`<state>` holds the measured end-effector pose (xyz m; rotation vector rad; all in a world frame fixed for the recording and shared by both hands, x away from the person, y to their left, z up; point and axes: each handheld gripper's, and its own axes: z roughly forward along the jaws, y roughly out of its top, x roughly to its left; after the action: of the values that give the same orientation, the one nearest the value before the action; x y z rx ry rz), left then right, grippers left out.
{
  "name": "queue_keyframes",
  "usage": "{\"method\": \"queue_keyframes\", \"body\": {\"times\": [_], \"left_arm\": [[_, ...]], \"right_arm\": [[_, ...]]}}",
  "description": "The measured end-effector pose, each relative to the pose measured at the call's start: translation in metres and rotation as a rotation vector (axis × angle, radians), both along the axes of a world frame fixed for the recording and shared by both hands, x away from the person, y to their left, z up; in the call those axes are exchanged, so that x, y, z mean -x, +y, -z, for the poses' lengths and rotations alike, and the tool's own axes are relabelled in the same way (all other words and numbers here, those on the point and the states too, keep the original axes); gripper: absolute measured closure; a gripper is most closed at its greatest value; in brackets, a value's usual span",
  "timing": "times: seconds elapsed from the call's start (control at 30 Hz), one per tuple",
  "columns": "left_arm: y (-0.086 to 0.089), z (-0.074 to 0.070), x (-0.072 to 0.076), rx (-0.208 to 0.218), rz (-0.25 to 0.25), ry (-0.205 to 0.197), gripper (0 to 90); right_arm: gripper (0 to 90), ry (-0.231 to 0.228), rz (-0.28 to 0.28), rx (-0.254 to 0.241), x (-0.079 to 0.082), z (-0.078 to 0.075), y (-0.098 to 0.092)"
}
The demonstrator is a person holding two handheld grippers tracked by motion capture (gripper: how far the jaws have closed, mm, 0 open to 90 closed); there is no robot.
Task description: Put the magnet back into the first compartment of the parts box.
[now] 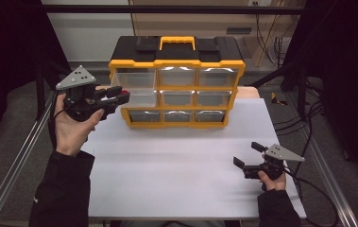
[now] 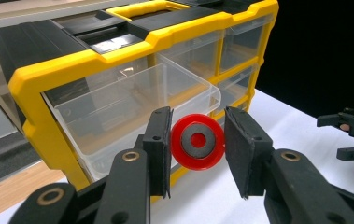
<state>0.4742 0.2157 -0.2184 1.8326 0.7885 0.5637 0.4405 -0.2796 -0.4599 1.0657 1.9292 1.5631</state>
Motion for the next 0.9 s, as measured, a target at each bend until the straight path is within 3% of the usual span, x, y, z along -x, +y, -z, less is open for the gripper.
{"method": "queue_keyframes", "body": {"times": [0.53, 0.9], "left_arm": [[-0.003, -0.015, -0.014, -0.011, -0.031, -0.015, 62.5], [-0.007, -0.021, -0.028, -0.022, -0.054, 0.004, 62.5]], "right_arm": [[0.4, -0.006, -0.003, 0.004, -0.001, 0.0, 0.0], [0.4, -0.002, -0.002, 0.001, 0.0, 0.0, 0.0]]}}
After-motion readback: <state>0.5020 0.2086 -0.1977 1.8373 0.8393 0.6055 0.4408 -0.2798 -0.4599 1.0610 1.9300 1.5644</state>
